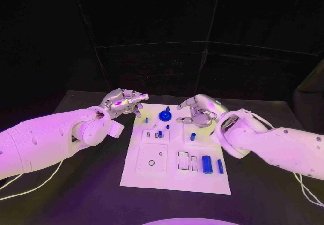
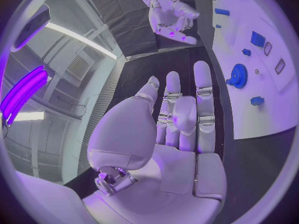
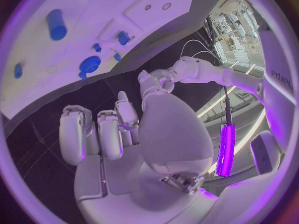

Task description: Assemble the parts on the task board

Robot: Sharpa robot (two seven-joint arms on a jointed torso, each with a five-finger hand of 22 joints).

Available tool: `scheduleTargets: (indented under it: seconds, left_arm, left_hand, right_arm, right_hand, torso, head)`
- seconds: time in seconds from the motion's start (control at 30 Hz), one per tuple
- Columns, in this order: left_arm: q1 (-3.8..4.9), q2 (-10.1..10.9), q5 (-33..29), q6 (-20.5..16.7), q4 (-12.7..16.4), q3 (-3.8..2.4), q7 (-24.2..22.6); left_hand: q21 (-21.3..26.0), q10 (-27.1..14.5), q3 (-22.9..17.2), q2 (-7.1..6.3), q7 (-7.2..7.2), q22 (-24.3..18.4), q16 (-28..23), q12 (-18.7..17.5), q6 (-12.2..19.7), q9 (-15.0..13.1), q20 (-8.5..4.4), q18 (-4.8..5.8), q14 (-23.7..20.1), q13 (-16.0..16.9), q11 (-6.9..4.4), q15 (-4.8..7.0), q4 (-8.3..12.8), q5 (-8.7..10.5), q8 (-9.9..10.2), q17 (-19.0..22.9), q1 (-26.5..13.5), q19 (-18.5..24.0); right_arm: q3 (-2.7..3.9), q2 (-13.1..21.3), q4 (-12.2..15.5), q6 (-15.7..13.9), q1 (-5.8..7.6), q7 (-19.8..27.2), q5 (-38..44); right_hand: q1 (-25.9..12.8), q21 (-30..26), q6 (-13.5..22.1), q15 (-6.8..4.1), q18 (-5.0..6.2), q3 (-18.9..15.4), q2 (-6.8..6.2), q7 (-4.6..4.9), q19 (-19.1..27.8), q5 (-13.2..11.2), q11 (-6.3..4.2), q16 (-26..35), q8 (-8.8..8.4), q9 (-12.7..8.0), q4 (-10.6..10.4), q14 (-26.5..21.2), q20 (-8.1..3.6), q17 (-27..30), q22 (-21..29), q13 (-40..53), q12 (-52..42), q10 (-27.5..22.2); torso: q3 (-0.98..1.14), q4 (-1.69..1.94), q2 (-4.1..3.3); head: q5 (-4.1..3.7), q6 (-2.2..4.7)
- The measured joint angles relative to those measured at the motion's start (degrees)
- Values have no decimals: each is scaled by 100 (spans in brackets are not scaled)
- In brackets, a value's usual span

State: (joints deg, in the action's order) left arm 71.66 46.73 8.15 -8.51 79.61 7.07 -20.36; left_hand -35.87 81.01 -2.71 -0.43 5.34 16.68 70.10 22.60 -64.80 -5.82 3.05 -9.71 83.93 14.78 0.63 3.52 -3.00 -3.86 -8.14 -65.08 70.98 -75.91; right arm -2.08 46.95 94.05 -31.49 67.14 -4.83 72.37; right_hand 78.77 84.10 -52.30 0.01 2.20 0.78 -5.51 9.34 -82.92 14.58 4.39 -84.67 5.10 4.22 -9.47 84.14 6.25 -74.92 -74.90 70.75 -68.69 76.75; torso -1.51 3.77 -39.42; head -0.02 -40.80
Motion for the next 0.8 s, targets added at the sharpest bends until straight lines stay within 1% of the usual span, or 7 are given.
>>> scheduleTargets:
  seconds: [0.03,0.1,0.3,0.4,0.53,0.67,0.8]
  left_arm:
    - [24,-8,169,63,-22,0,158]
    - [87,-42,583,217,-72,0,555]
    - [284,-281,1873,698,-234,5,1707]
    - [398,-463,2566,903,-326,65,2314]
    - [532,-706,3226,1094,-450,188,2978]
    - [593,-916,3607,1199,-557,256,3437]
    - [620,-1140,3934,1267,-671,298,3880]
  left_hand:
    - [-495,-165,89,42,-9,509,641,295,6,-45,-27,0,2,279,5,-3,-88,39,-6,-599,-112,-50]
    - [-1146,-481,293,102,-13,1170,1185,803,56,-156,-60,1,2,767,22,-3,-230,97,-77,-931,-259,23]
    - [-1625,-833,791,76,-4,1644,1418,1472,106,-391,-18,0,3,1376,-7,-3,-707,97,-329,-987,-639,234]
    - [-2040,-917,973,117,-34,2121,1578,1862,136,-554,-26,51,3,1702,-33,-3,-847,97,-543,-987,-603,241]
    - [-2620,-652,1156,213,-122,2841,1797,3166,150,-844,-79,144,3,3052,-104,-3,-983,97,-939,-986,-468,140]
    - [-2928,-574,1427,103,-205,3232,1878,3756,221,-1106,-109,177,11,3665,-146,47,-1206,97,-1248,-986,-579,96]
    - [-3125,-544,1546,103,-251,3492,1927,4034,267,-1314,-113,176,-9,3957,-176,68,-1325,97,-1475,-986,-578,92]
  right_arm:
    - [0,86,1,43,59,48,-171]
    - [4,259,-10,148,166,161,-527]
    - [2,555,-136,380,319,436,-1190]
    - [-1,629,-198,462,356,529,-1401]
    - [-1,653,-229,532,385,603,-1548]
    - [-1,649,-220,572,390,630,-1588]
    - [-2,627,-213,607,395,635,-1594]
  right_hand:
    - [18,-3,-12,0,0,0,25,-11,18,16,-22,2,0,0,0,0,-20,0,0,-17,0,-22]
    - [71,-52,-21,0,0,24,107,-21,63,110,-51,55,0,0,24,0,-25,0,0,-72,72,-54]
    - [63,-91,-21,0,0,30,125,-21,82,218,-30,98,22,-1,30,0,-44,0,15,-115,110,-71]
    - [63,-91,-41,0,-1,12,126,-41,82,235,-30,98,21,-1,49,0,-44,0,15,-116,110,-71]
    - [87,-91,-92,-19,0,12,149,-52,82,314,-30,98,75,-1,49,-19,-44,0,15,-124,110,-71]
    - [100,-91,-110,-22,0,-4,162,-35,82,340,-33,98,84,-1,64,-22,-44,1,17,-135,110,-73]
    - [100,-91,-118,-22,0,-4,162,-43,102,340,-51,120,84,4,64,-22,-64,1,27,-142,110,-91]
  torso:
    - [7,-6,15]
    - [20,-21,47]
    - [64,-49,141]
    - [91,-59,175]
    - [118,-68,202]
    - [133,-71,213]
    - [133,-75,213]
  head:
    - [3,-4]
    - [9,-21]
    - [42,-59]
    - [63,-82]
    - [79,-98]
    - [96,-104]
    - [105,-112]
